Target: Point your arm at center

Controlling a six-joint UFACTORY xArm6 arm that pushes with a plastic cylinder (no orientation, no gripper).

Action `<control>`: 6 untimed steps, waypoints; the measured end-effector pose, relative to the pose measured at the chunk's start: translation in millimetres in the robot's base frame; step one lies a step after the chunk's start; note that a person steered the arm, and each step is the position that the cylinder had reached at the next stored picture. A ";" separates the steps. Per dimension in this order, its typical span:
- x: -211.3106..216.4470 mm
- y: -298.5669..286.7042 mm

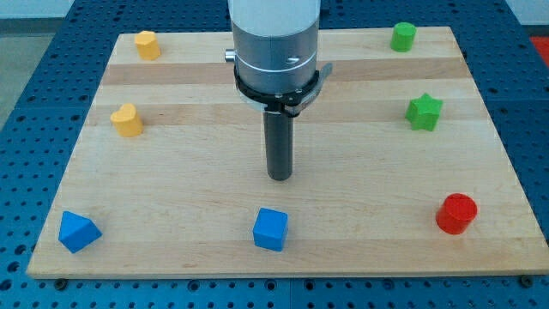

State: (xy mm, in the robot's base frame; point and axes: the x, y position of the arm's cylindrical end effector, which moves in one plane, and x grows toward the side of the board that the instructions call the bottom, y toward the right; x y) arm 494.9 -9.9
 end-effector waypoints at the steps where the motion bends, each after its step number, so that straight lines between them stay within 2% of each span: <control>1: 0.0 -0.3; 2: 0.0 -27.2; 4: -0.8 -41.0; 6: -9.2 -169.4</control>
